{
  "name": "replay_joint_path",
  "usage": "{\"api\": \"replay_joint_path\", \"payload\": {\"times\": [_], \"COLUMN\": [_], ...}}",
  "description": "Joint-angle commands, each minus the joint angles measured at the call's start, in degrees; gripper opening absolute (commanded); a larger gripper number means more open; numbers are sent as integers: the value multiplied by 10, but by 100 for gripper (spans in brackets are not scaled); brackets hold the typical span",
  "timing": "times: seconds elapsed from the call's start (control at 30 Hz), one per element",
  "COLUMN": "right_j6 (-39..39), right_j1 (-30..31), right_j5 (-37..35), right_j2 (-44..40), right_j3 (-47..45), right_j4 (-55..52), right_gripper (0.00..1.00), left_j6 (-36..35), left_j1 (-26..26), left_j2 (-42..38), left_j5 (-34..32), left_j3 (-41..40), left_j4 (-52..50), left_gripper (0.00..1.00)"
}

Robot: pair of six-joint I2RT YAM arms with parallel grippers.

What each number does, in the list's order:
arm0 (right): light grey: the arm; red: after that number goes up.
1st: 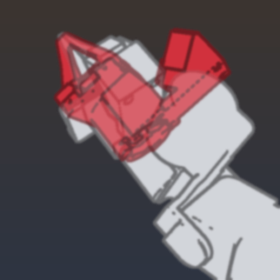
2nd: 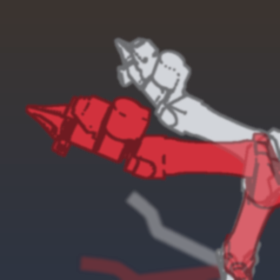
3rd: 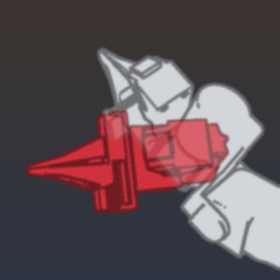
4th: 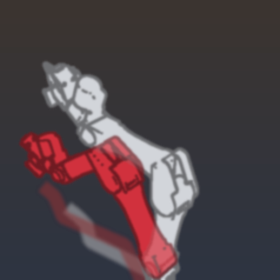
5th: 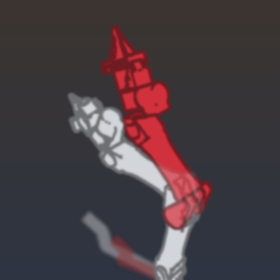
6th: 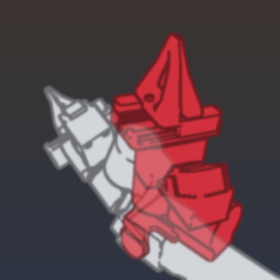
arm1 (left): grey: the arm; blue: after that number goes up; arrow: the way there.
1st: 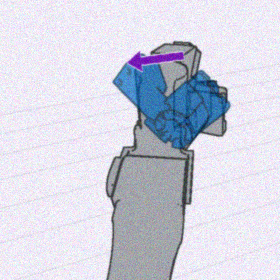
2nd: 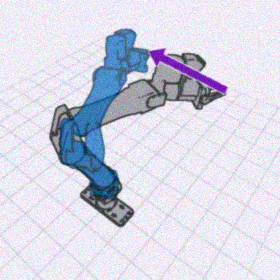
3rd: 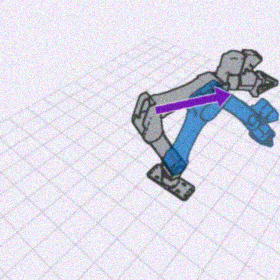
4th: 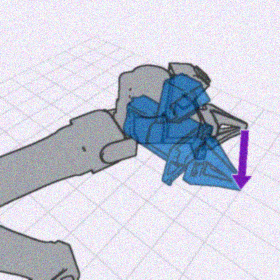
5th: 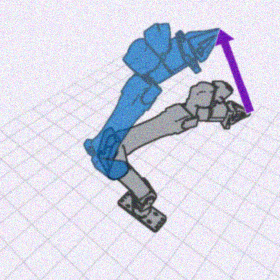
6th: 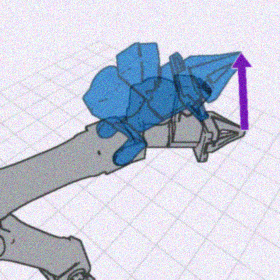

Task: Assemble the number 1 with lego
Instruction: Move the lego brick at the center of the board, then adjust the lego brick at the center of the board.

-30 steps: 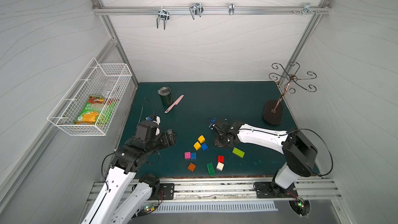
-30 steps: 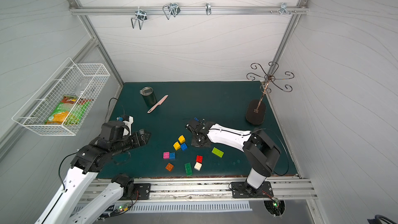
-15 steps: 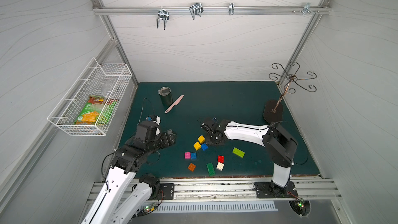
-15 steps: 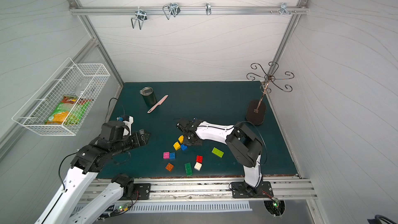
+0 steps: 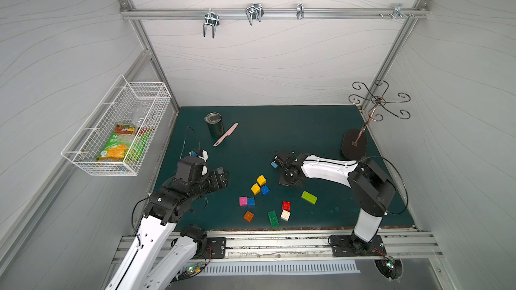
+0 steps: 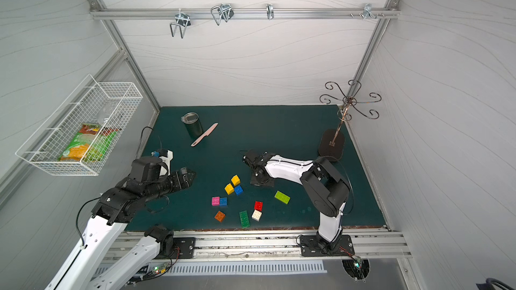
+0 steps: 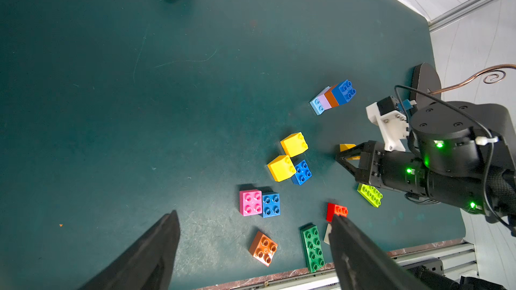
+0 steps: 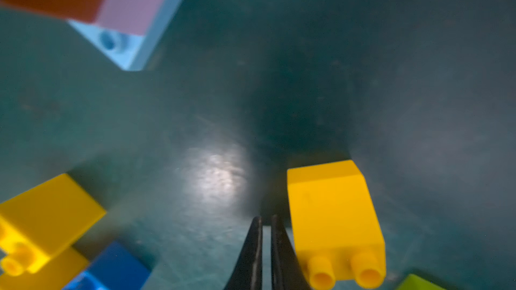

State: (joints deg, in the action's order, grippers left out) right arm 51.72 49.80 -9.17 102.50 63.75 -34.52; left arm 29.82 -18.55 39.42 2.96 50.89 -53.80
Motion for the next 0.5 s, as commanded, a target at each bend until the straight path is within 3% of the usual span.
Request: {"api": "replay_joint_path", "payload": {"times": [0.0,0.27,0.47], "right_j6": [-28,-43,-35], "right_j1": [-17,-35,-60], "right_j5": [-15,-7,15], "right_j2": [-31,-98,-176], "right_j3": [-13,-38,-52], "right_j4": [-26,-47,-45], "right_gripper": [12,14,26], "left_j6": [2,1,1], "left_j1": [-3,-3,-3], "left_j2": [0,2,4], "left_j5": [-7,-8,-5], "left_j3": [8,8,8], "left_j4": [6,6,6], "left_gripper": [89,89,89]}}
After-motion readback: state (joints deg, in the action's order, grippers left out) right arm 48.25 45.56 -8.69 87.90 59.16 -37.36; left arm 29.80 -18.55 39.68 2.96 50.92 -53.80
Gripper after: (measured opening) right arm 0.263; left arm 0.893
